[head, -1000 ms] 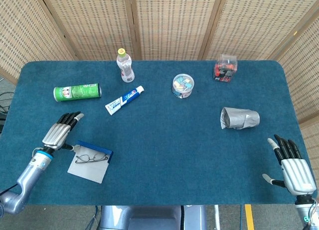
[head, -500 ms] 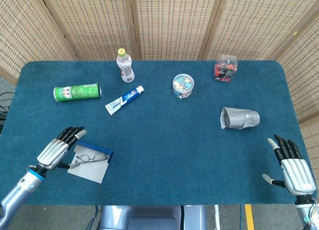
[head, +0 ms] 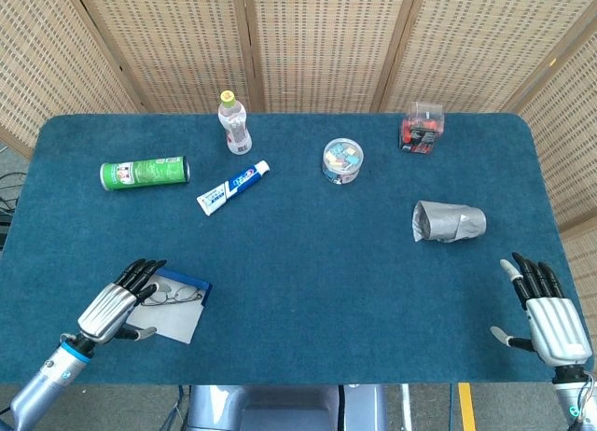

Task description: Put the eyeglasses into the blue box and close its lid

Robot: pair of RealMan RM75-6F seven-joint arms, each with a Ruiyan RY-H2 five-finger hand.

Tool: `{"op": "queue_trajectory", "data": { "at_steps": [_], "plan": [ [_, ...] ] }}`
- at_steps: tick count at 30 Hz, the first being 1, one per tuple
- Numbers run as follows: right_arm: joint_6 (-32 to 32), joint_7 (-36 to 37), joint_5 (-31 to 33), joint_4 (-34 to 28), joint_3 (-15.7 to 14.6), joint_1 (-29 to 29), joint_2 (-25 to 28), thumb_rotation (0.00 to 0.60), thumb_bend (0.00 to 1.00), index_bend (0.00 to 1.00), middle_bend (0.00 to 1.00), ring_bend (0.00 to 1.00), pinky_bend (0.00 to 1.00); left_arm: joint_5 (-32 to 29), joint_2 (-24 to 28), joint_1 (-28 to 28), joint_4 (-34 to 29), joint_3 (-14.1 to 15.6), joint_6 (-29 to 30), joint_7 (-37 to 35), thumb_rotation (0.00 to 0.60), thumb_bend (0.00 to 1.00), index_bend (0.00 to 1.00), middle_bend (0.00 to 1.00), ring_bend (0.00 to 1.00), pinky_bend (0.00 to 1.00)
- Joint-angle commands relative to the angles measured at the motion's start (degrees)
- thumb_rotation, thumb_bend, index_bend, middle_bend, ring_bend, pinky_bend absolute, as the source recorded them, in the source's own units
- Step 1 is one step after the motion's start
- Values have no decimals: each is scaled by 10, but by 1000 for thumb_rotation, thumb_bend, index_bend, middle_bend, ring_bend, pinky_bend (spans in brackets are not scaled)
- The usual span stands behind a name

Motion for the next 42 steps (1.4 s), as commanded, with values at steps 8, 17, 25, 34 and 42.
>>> {"op": "queue_trajectory", "data": {
  "at_steps": [8, 17, 25, 34, 42],
  "plan": [
    [0, -1, 1, -1, 0, 0, 0, 600, 0, 0, 0, 0, 0, -22, -37, 1, 43, -20, -3, 5, 600, 162, 306, 0, 0, 0],
    [0, 0, 0, 0, 0, 0, 0, 600, 0, 0, 0, 0, 0, -44, -70, -2, 94, -36, -13, 5, 600, 161, 306, 0, 0, 0],
    [0, 1, 0, 0, 0, 0, 0, 600, 0, 0, 0, 0, 0, -64, -99, -5, 144, -50, -24, -3, 600, 161, 306, 0, 0, 0],
    [-1, -1, 1, 0, 0, 0, 0, 600, 0, 0, 0, 0, 0, -82, -120, -30, 172, -71, -49, -13, 600, 162, 306, 0, 0, 0],
    [-2, 2, 2, 0, 0, 1, 1, 600, 0, 0, 0, 0, 0, -87, -118, -41, 160, -75, -57, -8, 600, 161, 306, 0, 0, 0]
  ]
}}
